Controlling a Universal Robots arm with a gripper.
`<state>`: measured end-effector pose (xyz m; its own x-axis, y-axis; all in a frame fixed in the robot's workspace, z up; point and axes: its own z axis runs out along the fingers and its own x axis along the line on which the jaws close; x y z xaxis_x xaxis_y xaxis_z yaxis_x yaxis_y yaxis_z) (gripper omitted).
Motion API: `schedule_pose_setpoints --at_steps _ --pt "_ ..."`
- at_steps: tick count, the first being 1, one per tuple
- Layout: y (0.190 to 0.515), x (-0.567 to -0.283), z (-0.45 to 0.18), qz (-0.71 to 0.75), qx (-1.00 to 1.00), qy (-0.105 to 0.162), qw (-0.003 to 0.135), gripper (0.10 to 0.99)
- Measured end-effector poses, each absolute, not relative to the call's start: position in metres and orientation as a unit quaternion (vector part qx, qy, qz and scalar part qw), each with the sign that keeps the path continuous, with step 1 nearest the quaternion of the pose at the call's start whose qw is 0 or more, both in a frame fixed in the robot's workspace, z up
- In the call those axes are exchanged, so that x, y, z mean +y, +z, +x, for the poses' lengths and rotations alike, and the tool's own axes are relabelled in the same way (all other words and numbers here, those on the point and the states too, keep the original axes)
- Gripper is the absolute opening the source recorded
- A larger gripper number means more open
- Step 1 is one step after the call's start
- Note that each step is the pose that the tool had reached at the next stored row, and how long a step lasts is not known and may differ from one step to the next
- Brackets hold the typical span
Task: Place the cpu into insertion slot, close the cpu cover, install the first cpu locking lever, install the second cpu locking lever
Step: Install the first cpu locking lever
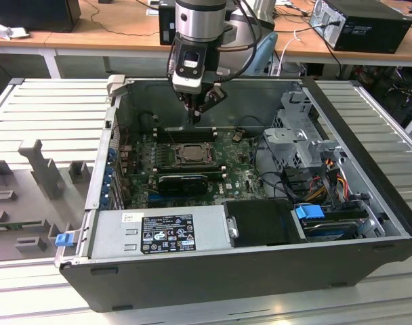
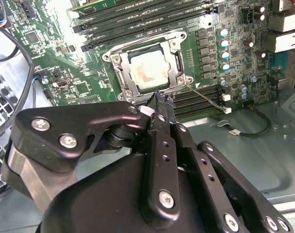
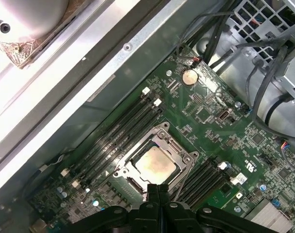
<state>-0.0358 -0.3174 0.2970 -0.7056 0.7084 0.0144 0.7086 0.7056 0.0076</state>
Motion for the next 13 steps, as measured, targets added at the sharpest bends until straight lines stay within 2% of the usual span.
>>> schedule_pose_setpoints --at_steps 13 --pt "0.297 -0.3174 -0.0358 -0.355 -0.935 -0.006 0.005 0.106"
